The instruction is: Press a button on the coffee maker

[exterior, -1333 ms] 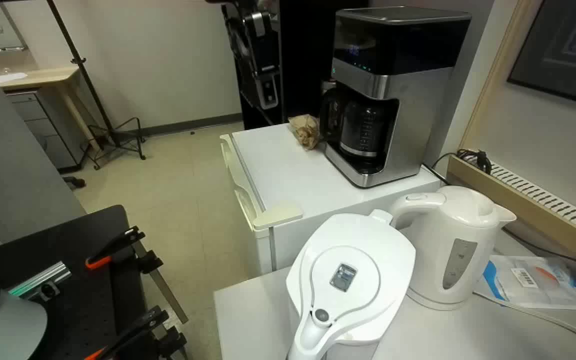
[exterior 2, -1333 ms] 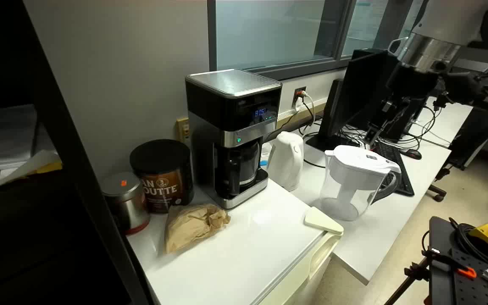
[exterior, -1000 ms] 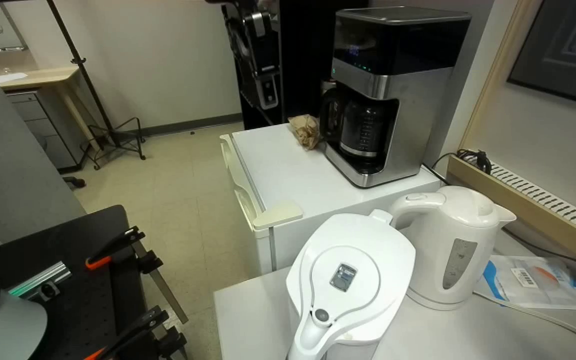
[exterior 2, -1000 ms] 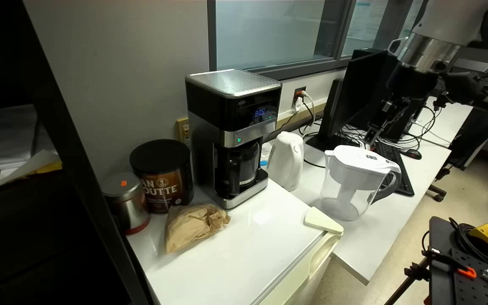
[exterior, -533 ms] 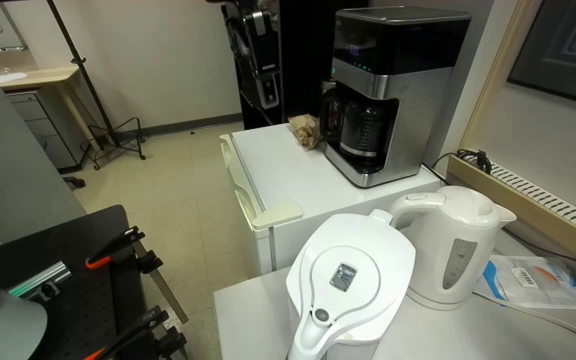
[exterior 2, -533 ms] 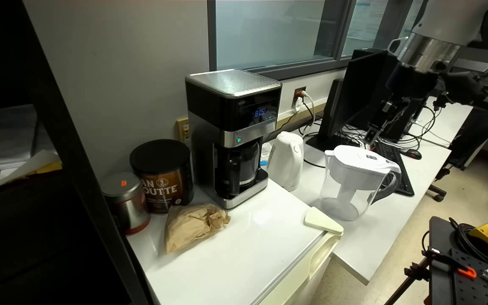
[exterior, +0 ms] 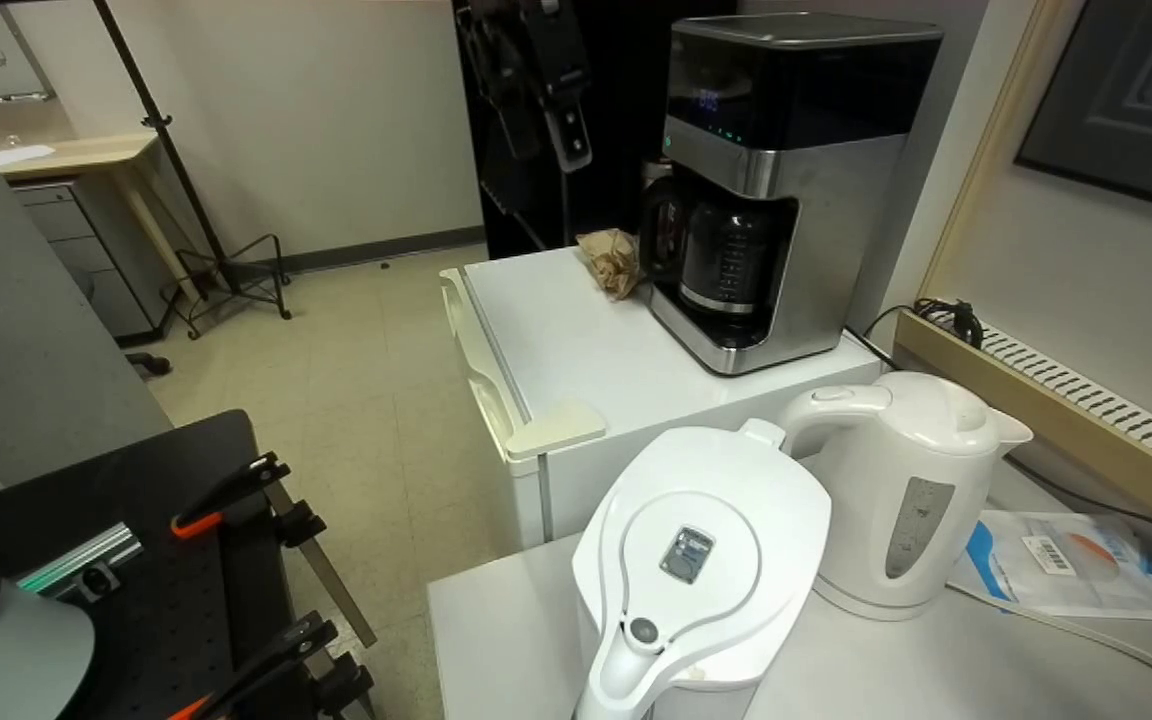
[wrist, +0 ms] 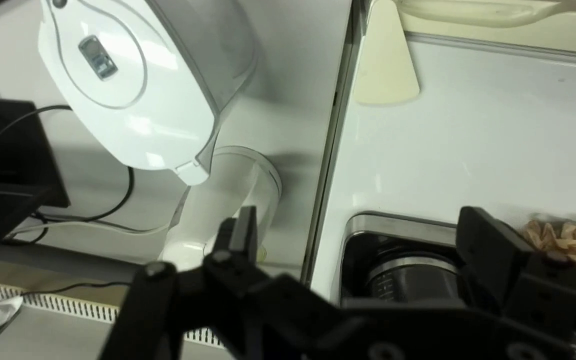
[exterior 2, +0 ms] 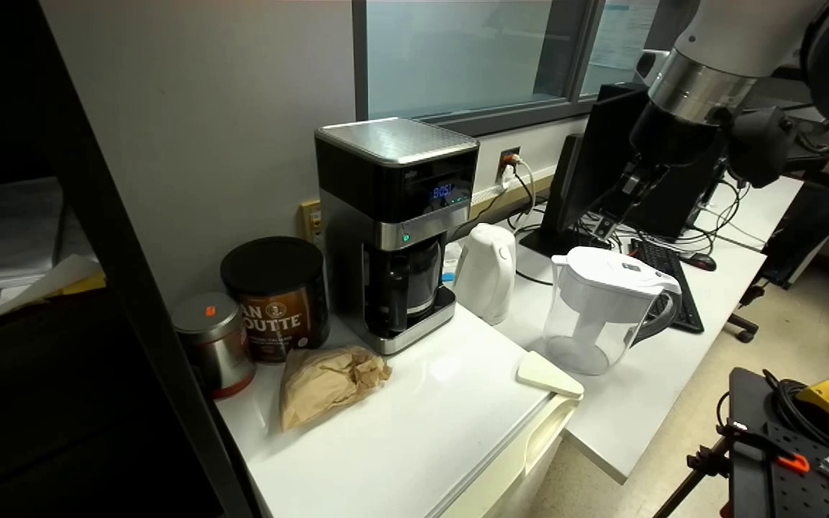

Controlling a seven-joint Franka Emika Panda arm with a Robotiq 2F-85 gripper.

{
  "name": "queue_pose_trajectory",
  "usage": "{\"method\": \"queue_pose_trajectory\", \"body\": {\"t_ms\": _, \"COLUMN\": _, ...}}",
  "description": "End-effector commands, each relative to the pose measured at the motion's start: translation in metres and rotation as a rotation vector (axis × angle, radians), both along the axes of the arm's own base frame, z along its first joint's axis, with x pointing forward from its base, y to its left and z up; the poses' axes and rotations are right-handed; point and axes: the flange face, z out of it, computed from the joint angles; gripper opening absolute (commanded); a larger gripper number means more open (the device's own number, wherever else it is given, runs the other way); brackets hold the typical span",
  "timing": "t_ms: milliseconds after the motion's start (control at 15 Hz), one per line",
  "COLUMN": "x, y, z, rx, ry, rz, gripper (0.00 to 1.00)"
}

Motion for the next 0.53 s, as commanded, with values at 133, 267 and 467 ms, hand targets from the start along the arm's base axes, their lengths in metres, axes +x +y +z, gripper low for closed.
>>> {"method": "queue_pose_trajectory", "body": {"t_ms": 133, "x": 0.036, "y": 0.028, "z": 0.001, "rx": -0.138, "ry": -0.075, "rz": 0.052, "gripper": 0.60}}
{"method": "queue_pose_trajectory", "body": {"t_ms": 267, "x": 0.046, "y": 0.036, "z": 0.000, "rx": -0.178, "ry": -0.102, "rz": 0.071, "gripper": 0.44}}
{"method": "queue_pose_trajectory", "body": {"t_ms": 467, "x": 0.061, "y": 0.046, "z": -0.004, "rx": -0.223, "ry": -0.138, "rz": 0.100, "gripper": 0.22}}
